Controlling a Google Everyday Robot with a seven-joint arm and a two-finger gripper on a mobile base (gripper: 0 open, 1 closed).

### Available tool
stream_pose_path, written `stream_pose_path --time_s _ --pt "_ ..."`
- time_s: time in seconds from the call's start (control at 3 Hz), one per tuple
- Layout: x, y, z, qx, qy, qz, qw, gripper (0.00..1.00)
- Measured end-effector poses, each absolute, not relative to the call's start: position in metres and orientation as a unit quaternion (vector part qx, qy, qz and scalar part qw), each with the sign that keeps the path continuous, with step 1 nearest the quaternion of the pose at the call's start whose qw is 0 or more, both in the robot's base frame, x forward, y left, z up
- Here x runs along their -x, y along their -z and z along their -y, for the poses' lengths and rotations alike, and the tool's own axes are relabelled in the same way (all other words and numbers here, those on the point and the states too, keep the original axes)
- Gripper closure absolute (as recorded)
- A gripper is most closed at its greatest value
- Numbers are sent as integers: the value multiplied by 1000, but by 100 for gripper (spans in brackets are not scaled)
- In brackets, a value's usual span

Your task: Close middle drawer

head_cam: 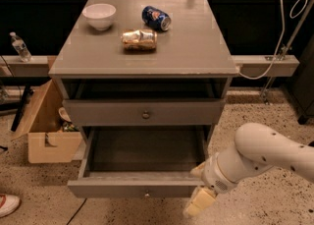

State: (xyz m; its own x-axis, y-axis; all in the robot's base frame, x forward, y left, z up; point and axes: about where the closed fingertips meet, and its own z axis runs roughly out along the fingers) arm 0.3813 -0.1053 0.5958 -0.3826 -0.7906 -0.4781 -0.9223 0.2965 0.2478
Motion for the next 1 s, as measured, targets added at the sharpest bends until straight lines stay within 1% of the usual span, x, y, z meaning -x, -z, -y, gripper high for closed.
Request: stream_pose_path --time_s 0.33,0.67,1.0 --pt "-374 -547 94 525 -277 -795 122 43" --pt "-372 -540 92 523 -283 -795 119 72" --pt "-372 -539 92 523 -283 -795 118 97"
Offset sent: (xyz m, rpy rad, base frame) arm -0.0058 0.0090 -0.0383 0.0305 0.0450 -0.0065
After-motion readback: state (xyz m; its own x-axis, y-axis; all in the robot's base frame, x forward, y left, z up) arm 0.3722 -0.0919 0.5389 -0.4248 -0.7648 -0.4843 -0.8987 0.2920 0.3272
